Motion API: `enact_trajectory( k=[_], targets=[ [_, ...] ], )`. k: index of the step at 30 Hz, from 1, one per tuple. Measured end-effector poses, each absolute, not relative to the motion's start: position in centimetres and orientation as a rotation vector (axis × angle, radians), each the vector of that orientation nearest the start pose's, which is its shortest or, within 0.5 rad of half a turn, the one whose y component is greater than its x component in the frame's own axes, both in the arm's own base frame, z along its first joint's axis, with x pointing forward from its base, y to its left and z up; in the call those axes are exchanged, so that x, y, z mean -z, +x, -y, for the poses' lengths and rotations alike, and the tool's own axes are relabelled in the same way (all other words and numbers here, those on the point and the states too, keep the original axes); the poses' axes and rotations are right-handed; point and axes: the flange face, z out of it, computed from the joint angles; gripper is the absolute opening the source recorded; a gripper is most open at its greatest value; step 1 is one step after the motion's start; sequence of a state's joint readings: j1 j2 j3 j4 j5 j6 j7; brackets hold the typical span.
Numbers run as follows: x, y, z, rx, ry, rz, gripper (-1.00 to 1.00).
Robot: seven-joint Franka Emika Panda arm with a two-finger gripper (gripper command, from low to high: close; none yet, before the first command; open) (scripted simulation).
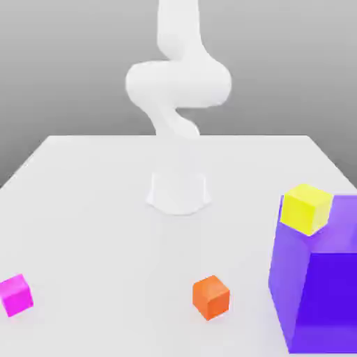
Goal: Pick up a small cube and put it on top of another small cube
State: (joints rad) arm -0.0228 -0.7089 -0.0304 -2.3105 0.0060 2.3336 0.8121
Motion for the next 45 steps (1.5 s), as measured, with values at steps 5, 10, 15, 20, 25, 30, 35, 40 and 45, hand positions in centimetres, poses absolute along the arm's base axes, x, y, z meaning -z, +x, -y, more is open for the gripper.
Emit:
enact_trajectory(
  k=[5,10,15,20,25,30,35,40,45],
  targets=[
    [-59.7,43.3,7.9,0.766,-2.432,-1.35,0.0],
    [-51.0,46.1,13.7,0.596,-2.396,-1.569,0.0],
    [-41.8,46.6,19.5,0.426,-2.335,-1.794,0.0],
    [-32.5,44.2,25.9,0.259,-2.23,-2.044,0.0],
    [-23.5,40.5,29.5,0.085,-2.145,-2.242,0.0],
    [-16.0,38.1,31.3,0.005,-2.094,-2.342,0.0],
    [-13.5,37.9,31.3,0.002,-2.092,-2.345,-1.0],
    [-14.1,37.9,31.4,0.001,-2.092,-2.345,-1.0],
    [-20.1,40.6,28.7,-0.008,-2.184,-2.234,-1.0]
  ],
)
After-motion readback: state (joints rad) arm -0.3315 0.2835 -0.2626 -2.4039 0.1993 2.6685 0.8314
